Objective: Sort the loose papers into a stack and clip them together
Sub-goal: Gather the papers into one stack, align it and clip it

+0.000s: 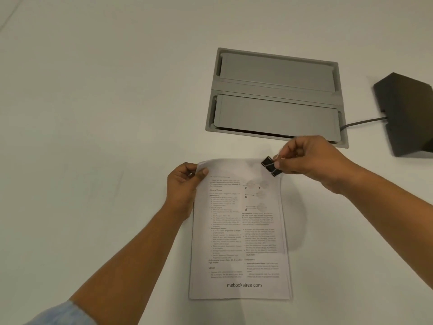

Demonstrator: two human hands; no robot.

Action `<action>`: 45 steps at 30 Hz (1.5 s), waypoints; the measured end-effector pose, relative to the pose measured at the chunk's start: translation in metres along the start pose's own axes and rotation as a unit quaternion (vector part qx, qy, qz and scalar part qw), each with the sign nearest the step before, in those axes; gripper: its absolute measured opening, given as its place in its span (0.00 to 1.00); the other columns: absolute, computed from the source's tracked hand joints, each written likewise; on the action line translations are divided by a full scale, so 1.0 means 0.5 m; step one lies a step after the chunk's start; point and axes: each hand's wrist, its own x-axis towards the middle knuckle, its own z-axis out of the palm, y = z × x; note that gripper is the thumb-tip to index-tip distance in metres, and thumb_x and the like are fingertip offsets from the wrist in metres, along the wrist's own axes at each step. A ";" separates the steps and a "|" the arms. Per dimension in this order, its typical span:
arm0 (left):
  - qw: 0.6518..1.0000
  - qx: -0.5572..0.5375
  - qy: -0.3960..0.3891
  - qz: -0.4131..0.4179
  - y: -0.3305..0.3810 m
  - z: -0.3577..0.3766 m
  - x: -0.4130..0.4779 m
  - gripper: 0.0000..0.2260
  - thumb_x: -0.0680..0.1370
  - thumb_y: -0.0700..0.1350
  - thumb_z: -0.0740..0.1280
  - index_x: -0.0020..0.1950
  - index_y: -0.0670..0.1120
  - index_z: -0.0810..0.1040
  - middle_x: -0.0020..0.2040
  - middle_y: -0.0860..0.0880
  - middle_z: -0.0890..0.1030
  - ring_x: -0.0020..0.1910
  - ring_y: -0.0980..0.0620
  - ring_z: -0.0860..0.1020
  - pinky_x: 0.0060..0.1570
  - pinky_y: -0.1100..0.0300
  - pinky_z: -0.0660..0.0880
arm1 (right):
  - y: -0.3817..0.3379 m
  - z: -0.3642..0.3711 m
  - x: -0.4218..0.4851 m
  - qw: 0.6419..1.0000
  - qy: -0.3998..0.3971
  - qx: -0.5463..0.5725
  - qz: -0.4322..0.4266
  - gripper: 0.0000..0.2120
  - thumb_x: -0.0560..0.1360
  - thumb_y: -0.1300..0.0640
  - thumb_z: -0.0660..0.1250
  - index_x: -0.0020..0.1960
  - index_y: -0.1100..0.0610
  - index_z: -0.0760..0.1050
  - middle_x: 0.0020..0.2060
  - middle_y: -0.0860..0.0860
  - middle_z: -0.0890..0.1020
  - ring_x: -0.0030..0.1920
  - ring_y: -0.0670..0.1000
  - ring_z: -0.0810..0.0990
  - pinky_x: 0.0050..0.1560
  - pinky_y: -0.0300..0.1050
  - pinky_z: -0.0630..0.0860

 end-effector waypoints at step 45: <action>0.999 0.024 0.031 -0.001 -0.003 0.014 -0.004 0.10 0.77 0.35 0.72 0.58 0.41 0.82 0.50 0.46 0.87 0.50 0.42 0.85 0.50 0.47 0.84 | 0.191 0.122 -0.008 0.941 0.293 -0.149 0.076 0.23 0.74 0.49 0.71 0.63 0.61 0.75 0.57 0.61 0.79 0.55 0.61 0.79 0.57 0.49 0.74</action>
